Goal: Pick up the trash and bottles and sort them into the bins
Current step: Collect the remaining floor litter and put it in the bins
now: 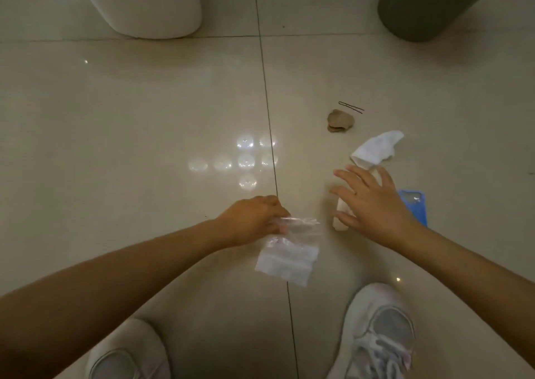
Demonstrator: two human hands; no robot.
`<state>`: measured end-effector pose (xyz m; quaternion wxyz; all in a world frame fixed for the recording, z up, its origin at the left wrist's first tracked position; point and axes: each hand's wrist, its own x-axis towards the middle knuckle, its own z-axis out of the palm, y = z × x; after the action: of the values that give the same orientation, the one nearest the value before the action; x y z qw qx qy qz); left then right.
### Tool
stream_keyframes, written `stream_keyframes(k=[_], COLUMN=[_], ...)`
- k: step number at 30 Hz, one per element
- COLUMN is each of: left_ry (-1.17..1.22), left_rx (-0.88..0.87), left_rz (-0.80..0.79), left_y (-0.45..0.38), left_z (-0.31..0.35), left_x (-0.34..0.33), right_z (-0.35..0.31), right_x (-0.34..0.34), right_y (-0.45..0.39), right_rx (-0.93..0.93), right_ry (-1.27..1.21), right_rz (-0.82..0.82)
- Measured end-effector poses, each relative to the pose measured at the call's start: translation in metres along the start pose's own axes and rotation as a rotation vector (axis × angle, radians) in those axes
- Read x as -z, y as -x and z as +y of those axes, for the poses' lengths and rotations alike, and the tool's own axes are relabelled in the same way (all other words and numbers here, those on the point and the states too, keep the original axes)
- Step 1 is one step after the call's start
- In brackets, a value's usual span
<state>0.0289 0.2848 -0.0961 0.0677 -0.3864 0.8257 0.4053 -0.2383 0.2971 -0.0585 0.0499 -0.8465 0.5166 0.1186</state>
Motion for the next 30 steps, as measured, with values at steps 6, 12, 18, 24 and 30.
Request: stream_keyframes(k=[6,12,18,24,30], left_ry=[-0.315,-0.358,-0.318,-0.349,-0.378], left_rx=[-0.237,-0.095,-0.084,0.059,0.083], left_rz=[-0.064,-0.108,-0.027,-0.055,-0.085], left_y=[-0.01,-0.004,-0.001,0.006,0.006], left_z=[0.012,0.032,0.043,0.048,0.047], left_x=[-0.025,-0.043,-0.049,-0.061,-0.056], right_z=[0.022,0.013,0.01,0.01,0.012], right_x=[-0.022,-0.036,-0.035,-0.039,-0.045], right_y=[0.05,0.052,0.034,0.02,0.019], right_rx=[-0.138,-0.233,-0.219,-0.146,-0.095], right_ry=[-0.013,-0.118,-0.247,-0.251,-0.285], right_rz=[-0.065,-0.15,-0.137,-0.146,-0.074])
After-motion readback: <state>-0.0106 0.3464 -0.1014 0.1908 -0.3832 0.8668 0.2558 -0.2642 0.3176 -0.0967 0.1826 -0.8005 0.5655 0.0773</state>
